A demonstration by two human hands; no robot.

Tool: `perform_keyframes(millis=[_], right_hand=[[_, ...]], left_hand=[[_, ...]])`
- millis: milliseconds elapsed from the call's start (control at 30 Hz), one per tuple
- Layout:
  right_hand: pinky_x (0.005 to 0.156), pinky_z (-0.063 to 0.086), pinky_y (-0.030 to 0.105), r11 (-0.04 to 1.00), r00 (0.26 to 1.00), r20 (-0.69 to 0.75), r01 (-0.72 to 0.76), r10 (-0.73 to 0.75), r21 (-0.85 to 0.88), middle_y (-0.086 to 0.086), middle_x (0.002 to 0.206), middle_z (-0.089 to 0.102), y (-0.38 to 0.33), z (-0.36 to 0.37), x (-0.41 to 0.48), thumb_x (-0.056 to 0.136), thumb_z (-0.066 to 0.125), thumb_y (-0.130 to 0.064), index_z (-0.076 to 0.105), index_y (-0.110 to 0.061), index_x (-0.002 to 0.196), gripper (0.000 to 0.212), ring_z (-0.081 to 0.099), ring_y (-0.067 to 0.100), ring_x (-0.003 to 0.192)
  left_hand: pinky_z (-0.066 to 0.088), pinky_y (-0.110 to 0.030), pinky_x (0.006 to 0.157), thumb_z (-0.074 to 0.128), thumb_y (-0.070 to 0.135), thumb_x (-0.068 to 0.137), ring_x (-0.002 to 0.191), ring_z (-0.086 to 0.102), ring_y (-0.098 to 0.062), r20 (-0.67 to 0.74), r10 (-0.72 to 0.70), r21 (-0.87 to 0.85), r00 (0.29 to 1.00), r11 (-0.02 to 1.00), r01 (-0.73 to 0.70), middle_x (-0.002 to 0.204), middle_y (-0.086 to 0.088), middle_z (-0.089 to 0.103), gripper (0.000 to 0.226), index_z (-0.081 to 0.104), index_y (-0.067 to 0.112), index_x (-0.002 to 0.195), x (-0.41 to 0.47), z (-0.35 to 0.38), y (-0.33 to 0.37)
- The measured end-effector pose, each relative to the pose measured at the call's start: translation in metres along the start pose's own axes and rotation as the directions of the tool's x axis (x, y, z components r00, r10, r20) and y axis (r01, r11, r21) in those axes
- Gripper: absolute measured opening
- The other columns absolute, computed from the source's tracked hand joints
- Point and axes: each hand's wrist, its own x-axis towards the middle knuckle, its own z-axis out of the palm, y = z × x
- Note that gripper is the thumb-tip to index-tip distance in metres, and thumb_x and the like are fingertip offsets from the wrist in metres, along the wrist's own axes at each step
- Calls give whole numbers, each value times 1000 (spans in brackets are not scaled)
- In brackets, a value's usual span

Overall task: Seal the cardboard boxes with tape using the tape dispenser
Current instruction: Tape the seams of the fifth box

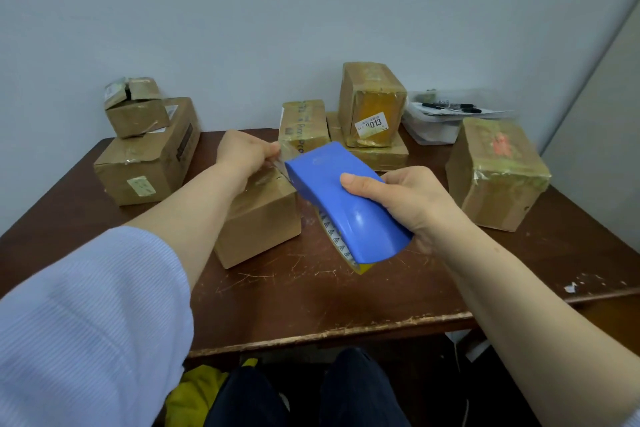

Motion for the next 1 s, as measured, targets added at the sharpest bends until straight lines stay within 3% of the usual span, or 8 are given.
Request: perform_keyframes(millis=[100,267,367,600,800,933,1000], right_hand=[[57,52,28,1000,1000,12,-7,6,6,7,66,71,2,1,1,73,79,-37,70,-1,72,37,66,18,56],[53,51,25,999,999,43,-25,23,37,3,61,70,-1,3,2,72,79,-37,71,-4,71,34,66,14,52],[55,53,26,999,998,58,-26,25,22,5,66,72,-2,6,2,72,78,-37,72,-2,75,36,67,16,55],[51,50,23,1000,998,57,-23,23,-7,3,63,70,2,14,1,73,78,-38,68,-6,68,34,66,14,53],[52,49,24,999,999,40,-28,30,-36,6,66,69,11,19,1,73,78,-39,65,-4,69,38,65,15,55],[52,48,24,999,998,42,-38,39,-27,5,67,69,15,19,1,74,77,-39,64,-7,67,35,65,15,55],[51,48,24,999,998,43,-46,47,-19,4,67,69,16,20,2,74,77,-39,64,-8,67,35,65,15,54]], left_hand=[[49,-25,60,75,20,81,60,59,-14,2,27,51,1000,998,-27,76,-7,68,13,71,8,80,-1,0,0],[55,-34,82,73,18,83,75,67,-21,-16,17,58,1000,998,-16,81,-9,71,11,69,13,74,1,-7,0],[54,-40,87,75,20,81,82,68,-25,-41,26,109,999,994,-21,80,-8,71,15,69,15,69,2,-10,-3],[54,-41,85,73,24,83,82,64,-25,-39,59,235,997,971,-48,76,-4,67,19,68,17,66,5,-11,-13],[50,-34,79,72,30,83,78,60,-23,-10,68,356,998,933,-60,73,-3,63,19,75,12,89,7,-11,-21],[50,-34,83,70,31,85,93,63,-25,7,68,406,998,912,-65,90,-7,70,24,75,10,96,9,-13,-20],[49,-33,77,68,35,86,86,61,-24,28,54,461,998,886,-61,84,-7,66,29,74,7,91,11,-13,-19]])
